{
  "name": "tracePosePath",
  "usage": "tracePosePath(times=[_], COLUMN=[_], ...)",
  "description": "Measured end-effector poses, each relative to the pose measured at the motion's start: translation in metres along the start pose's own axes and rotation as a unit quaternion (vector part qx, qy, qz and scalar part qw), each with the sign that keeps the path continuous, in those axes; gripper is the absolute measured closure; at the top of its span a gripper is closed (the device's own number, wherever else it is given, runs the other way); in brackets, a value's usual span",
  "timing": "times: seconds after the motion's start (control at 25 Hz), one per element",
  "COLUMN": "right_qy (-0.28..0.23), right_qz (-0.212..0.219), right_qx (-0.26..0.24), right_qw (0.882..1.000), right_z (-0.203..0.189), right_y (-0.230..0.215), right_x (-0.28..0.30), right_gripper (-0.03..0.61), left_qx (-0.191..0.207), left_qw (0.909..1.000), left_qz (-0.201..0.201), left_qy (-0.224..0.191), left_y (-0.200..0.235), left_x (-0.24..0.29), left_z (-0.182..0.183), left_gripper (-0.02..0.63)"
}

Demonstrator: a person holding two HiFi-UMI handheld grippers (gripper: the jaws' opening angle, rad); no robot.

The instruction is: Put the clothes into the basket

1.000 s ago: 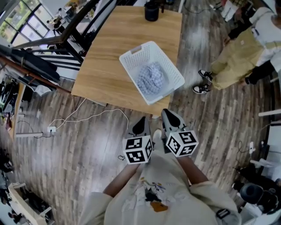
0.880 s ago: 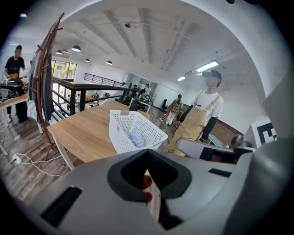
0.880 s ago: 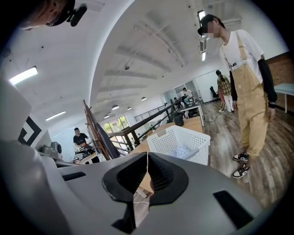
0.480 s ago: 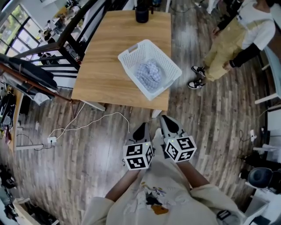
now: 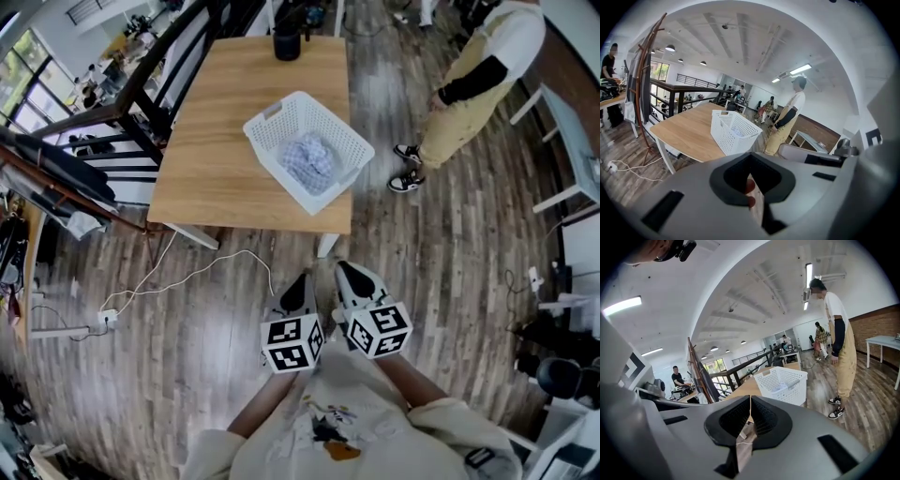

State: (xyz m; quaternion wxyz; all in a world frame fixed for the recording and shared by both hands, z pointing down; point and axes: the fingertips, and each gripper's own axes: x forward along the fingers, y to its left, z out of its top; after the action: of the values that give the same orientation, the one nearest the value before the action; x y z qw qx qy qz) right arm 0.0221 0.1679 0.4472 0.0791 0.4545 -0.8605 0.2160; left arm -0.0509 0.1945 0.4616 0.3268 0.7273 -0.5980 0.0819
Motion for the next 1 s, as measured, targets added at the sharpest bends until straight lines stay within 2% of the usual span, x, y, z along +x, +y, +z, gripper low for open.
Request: tracePosePath(times=[0.28,0.56,1.0], right_qy=[-0.006,-0.006,-0.012], right_qz=[0.007,-0.007,-0.006], right_qx=[-0.001,0.017,0.008], right_qw=[1.0,1.0,1.0], right_z=[0.013,0.009,0.012], right_y=[-0.021,-0.054,-0.057], right_x=[-0.016,-0.041,-0.059], right_gripper=[0.554,0.554,0.555], left_qx=[0.007,0.021,0.025], left_qw=[0.9999,0.9998,0.9997], left_qz=[0.007,0.005,0.008], left_qy=[-0.006,0.002,0.005], left_y=[-0.026,-0.054,-0.067], left_x=[0.001,0.006,0.005], left_z=[0.0,-0.013,-0.02], left_gripper=[0.612,0.614,0.613])
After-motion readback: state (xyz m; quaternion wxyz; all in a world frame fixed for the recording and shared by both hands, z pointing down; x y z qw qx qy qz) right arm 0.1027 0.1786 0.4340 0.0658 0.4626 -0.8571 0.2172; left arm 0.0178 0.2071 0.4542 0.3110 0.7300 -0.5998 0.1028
